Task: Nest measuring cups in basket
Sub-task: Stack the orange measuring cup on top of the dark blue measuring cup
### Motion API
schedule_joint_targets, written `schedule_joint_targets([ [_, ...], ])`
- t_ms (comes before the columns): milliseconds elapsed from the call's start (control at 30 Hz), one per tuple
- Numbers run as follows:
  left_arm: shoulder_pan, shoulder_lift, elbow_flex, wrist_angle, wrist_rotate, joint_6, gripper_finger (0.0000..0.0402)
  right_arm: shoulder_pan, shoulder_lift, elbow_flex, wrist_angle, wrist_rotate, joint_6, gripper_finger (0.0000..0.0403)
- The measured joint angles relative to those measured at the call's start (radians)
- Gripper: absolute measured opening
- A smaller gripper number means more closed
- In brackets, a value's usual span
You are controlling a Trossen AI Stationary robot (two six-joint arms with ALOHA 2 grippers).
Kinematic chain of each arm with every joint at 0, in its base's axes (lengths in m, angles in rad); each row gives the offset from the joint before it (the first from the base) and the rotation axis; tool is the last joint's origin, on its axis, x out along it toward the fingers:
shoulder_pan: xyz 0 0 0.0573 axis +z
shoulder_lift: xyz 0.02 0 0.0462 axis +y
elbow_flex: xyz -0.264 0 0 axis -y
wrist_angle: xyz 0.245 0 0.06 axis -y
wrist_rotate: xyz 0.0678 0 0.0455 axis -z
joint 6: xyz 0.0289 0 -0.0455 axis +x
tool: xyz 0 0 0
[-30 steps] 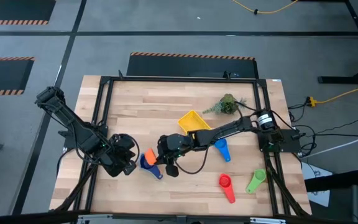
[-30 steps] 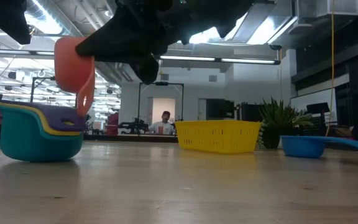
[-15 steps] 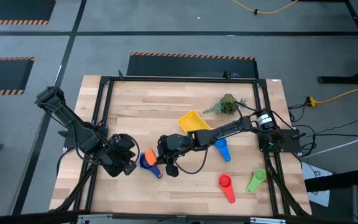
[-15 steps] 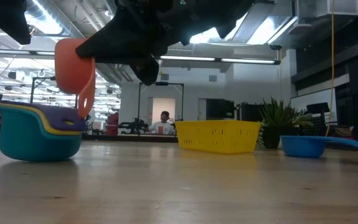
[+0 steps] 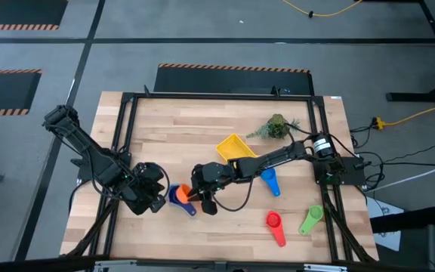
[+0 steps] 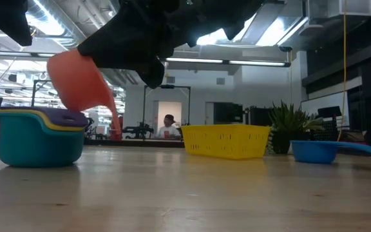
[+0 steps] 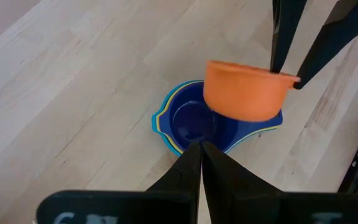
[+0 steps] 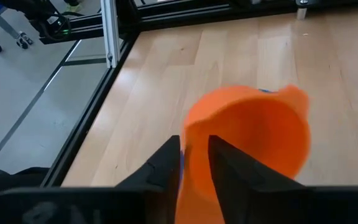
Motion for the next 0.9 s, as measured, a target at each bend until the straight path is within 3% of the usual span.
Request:
schedule_joint_targets([
  [533, 0.0, 0.0, 0.0, 0.0, 0.0, 0.0, 0.0008, 0.0, 0.0, 0.0, 0.067, 0.0, -0.039, 0.0095],
  [900, -0.007, 0.0, 0.0, 0.09, 0.002, -0.002, 0.0008, -0.05, -0.089, 0.002, -0.09, 0.009, -0.287, 0.0095],
])
